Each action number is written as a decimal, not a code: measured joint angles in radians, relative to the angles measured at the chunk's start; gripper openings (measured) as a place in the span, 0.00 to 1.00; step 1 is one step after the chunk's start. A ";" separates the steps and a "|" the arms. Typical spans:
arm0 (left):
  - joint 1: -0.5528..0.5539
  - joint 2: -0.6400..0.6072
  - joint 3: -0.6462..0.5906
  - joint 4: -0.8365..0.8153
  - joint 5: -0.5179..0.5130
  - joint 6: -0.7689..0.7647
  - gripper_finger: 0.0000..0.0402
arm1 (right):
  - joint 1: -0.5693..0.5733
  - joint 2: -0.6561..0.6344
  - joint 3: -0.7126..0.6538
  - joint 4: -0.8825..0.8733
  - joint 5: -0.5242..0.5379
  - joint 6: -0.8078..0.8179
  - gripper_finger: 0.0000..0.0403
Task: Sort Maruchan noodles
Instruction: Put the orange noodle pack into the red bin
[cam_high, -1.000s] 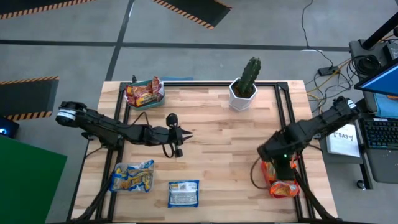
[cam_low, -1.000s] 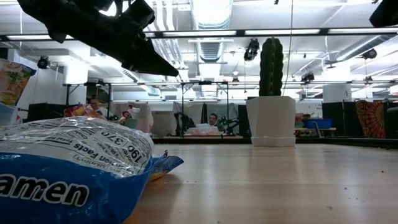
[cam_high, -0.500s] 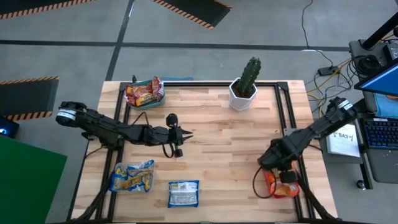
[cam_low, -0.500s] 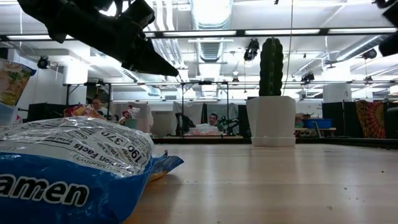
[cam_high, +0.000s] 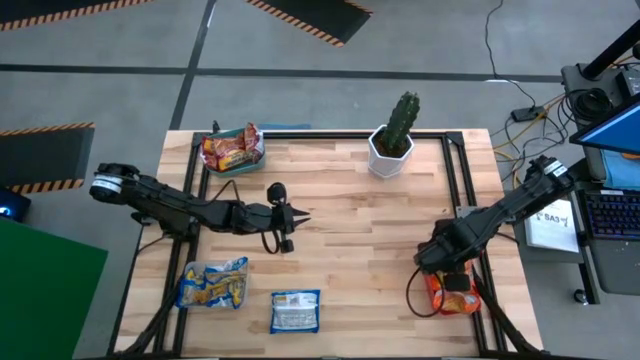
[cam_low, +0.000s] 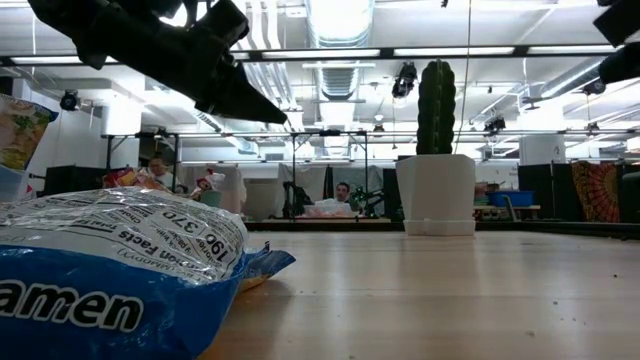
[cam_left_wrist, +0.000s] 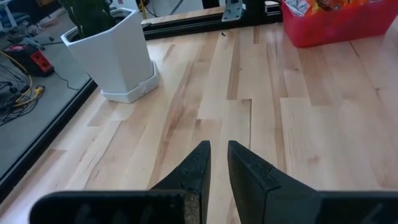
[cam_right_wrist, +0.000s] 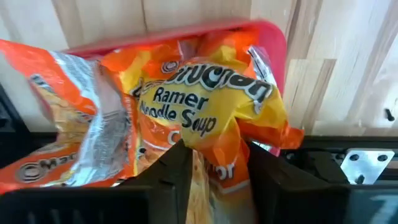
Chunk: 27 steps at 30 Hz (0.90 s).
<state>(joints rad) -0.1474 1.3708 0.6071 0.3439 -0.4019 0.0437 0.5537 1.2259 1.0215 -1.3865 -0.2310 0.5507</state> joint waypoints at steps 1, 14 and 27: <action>0.000 0.000 0.000 -0.003 0.000 0.000 0.10 | 0.000 0.000 0.009 -0.001 0.000 0.000 0.27; 0.000 0.000 0.000 -0.012 0.000 -0.004 0.10 | 0.000 0.000 -0.037 0.071 0.023 0.014 0.09; 0.000 0.000 0.000 -0.019 0.000 -0.004 0.10 | 0.000 -0.001 -0.045 0.114 0.026 0.080 0.18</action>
<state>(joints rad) -0.1471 1.3709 0.6071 0.3252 -0.4015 0.0395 0.5537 1.2251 0.9765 -1.2724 -0.2054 0.6306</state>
